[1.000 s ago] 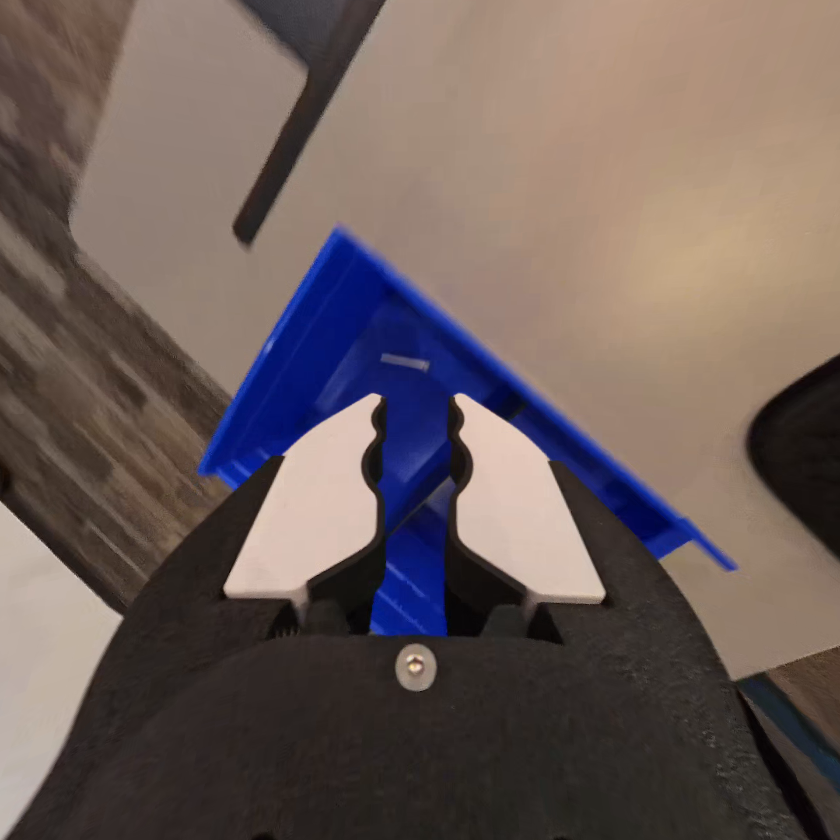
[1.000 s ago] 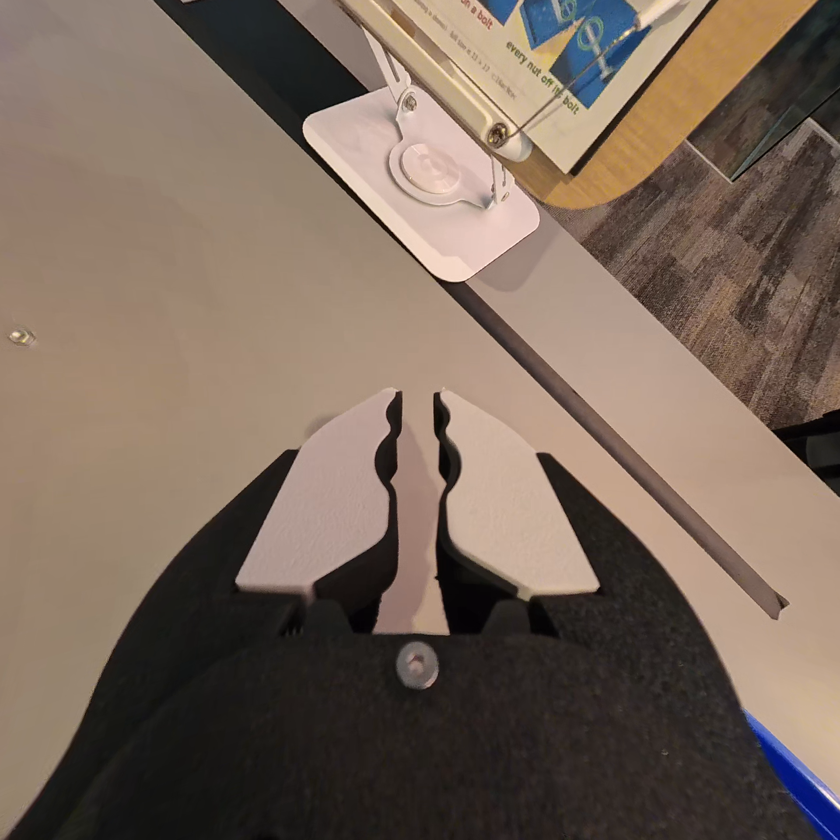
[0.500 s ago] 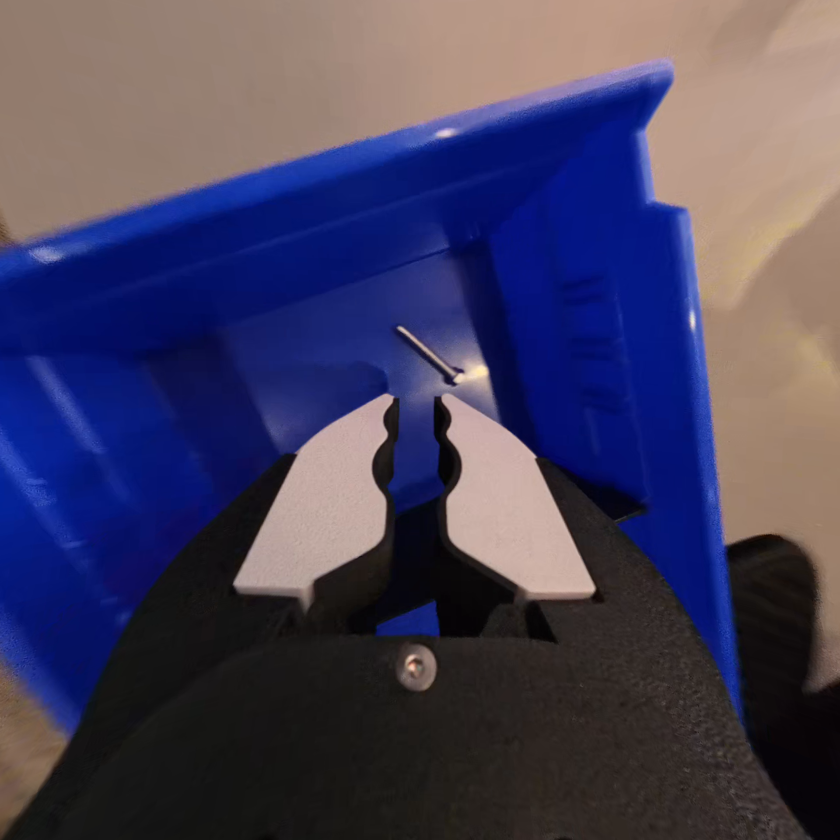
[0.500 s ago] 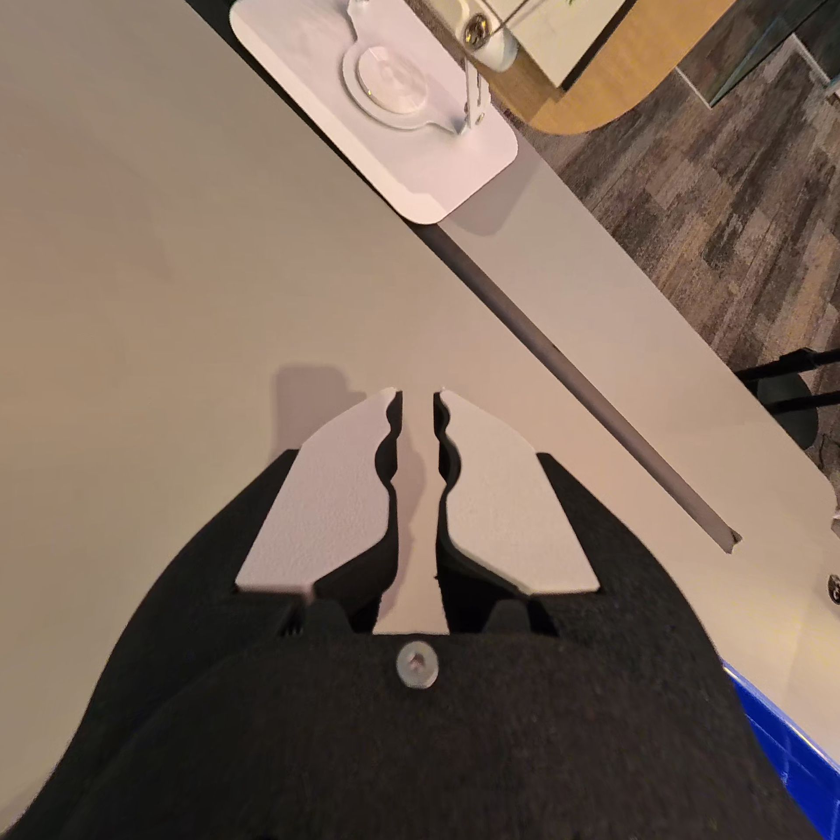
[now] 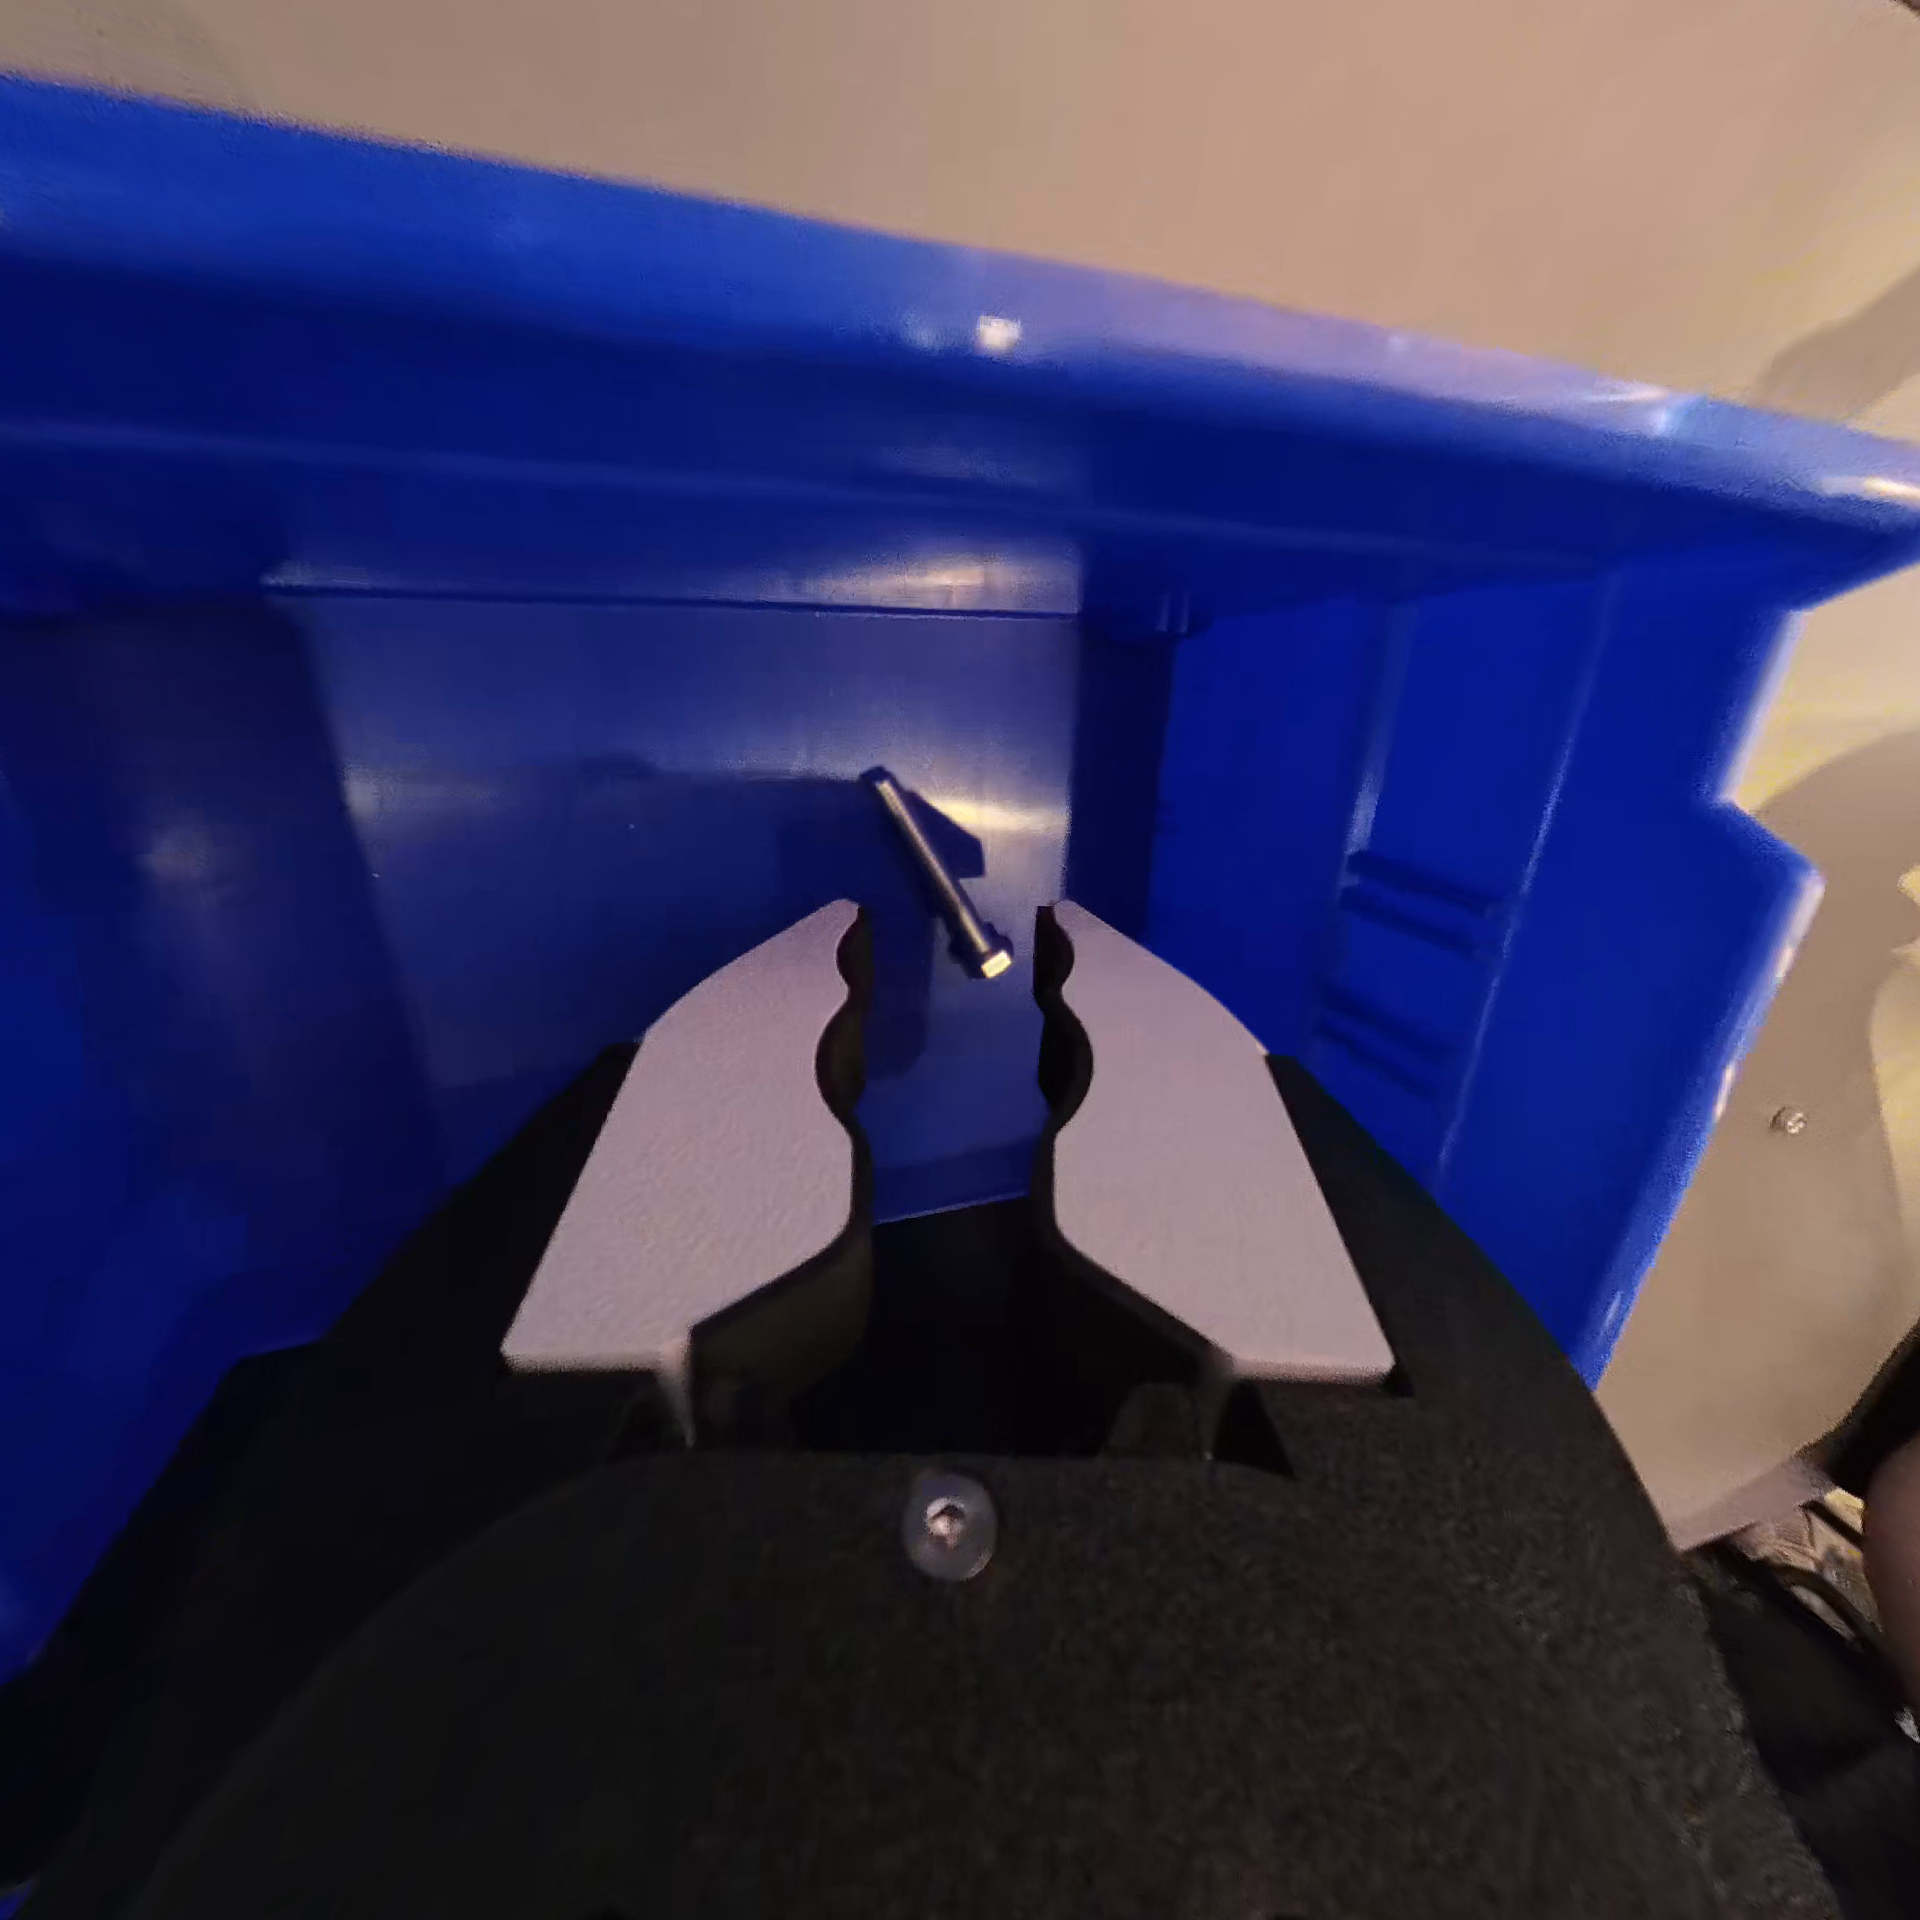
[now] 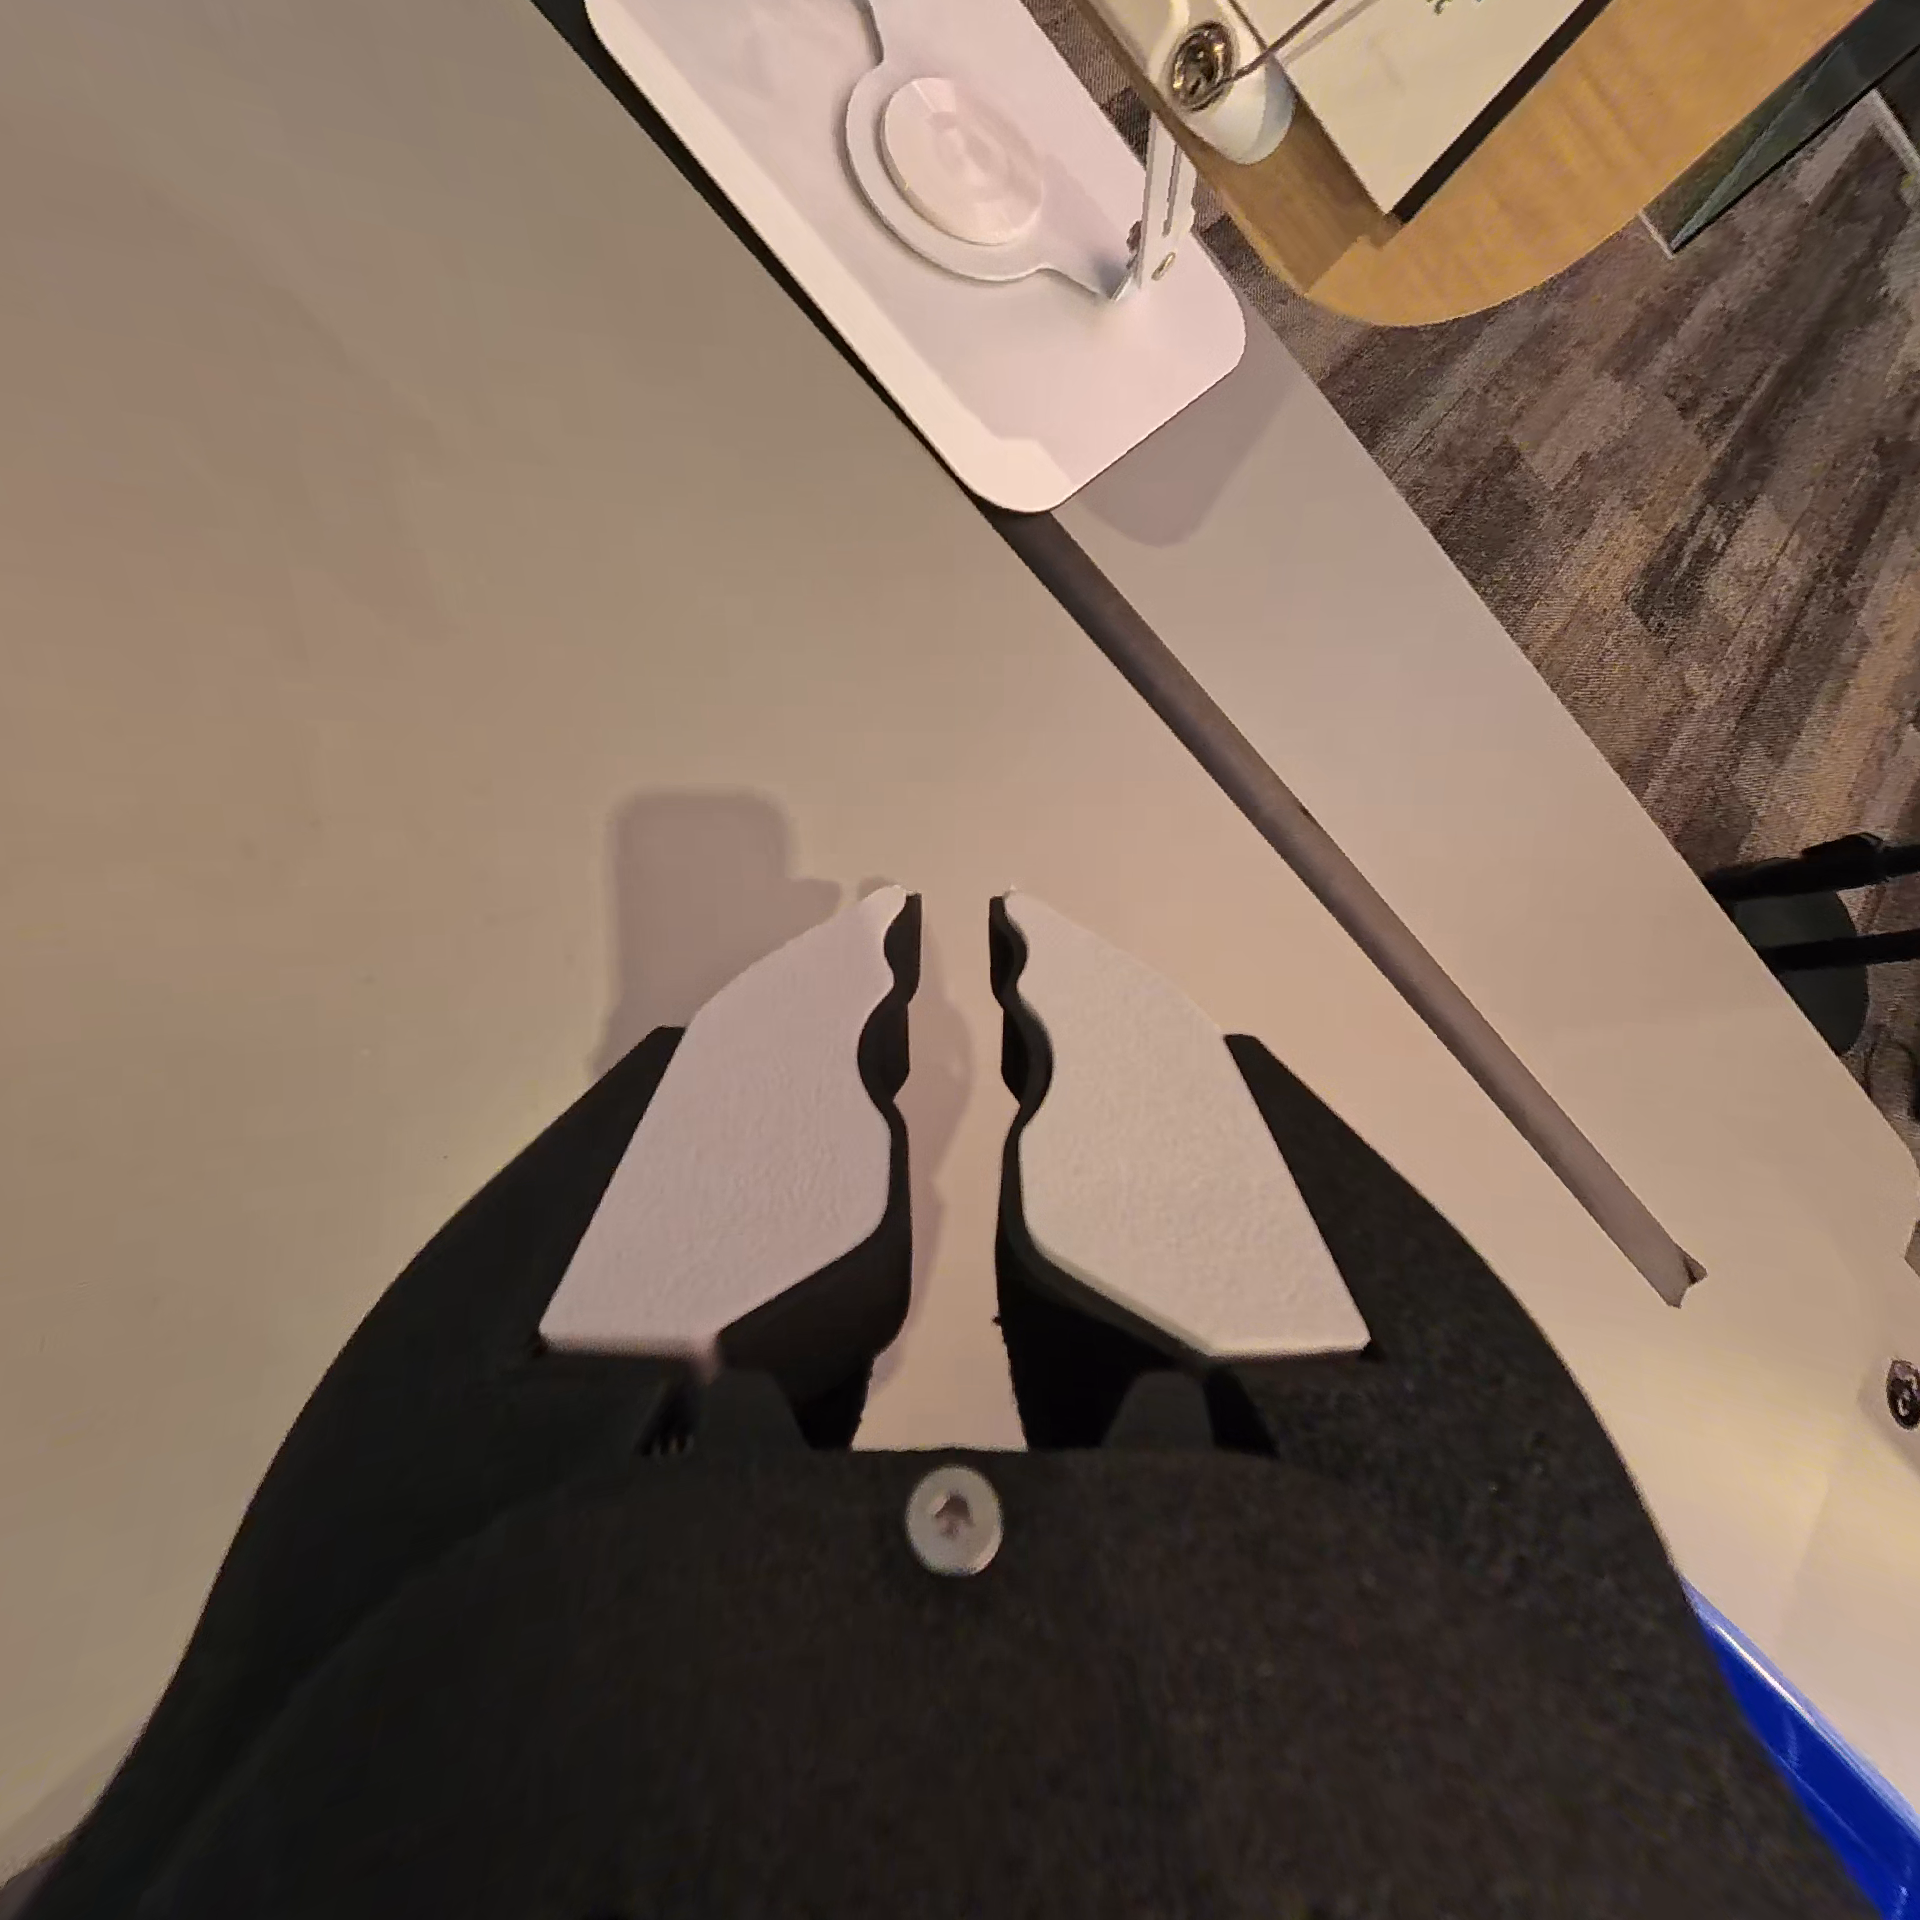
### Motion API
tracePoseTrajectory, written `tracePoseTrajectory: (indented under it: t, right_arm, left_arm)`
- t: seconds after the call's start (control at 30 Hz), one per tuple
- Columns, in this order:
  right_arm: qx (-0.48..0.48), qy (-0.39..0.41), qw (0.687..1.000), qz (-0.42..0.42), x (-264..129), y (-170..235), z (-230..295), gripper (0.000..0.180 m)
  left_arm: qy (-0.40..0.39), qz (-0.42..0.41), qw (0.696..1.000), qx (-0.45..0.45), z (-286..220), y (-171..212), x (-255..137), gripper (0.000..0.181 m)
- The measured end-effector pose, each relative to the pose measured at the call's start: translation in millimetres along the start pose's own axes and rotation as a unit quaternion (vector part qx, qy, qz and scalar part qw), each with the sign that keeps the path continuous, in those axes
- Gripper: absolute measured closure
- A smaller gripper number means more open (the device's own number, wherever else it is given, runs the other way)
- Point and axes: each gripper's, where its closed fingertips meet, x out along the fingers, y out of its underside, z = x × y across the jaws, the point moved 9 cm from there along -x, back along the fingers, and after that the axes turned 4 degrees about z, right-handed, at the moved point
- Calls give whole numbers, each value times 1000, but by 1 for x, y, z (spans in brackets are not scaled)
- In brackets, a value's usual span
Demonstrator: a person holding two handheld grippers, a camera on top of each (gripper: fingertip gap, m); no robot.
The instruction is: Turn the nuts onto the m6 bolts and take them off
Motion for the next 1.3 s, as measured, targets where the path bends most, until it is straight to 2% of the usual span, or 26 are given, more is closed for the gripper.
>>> tracePoseTrajectory:
  t: [0.23,0.3,0.37,0.47,0.6,0.73,0.83,1.03,1.17,1.3]
  right_arm:
    - [6,2,1000,-1,-4,4,-5,168]
    - [6,0,1000,-5,-5,4,-5,168]
    - [5,0,1000,-7,-6,3,-5,168]
    - [5,1,1000,-9,-7,4,-6,168]
    - [9,-4,1000,-22,-11,4,-7,168]
    - [17,-11,999,-36,-14,5,-10,169]
    - [18,-13,999,-46,-17,4,-10,169]
    - [4,-10,999,-53,-23,-1,-5,169]
    - [-8,-18,998,-67,-29,-7,1,169]
    - [-20,-23,996,-80,-35,-12,8,169]
  left_arm:
    - [-82,30,995,50,-12,-1,13,151]
    - [-96,32,993,58,-15,-1,15,155]
    - [-114,35,990,70,-16,0,16,169]
    - [-129,33,987,86,-17,1,16,172]
    - [-117,-7,989,89,-17,2,11,175]
    - [-149,-93,979,104,-18,-2,-20,175]
    - [-219,-183,947,145,-33,-1,-64,175]
    - [-333,-365,836,237,-114,34,-149,175]
    - [-366,-424,780,280,-170,67,-165,175]
    - [-360,-435,767,305,-208,87,-158,176]
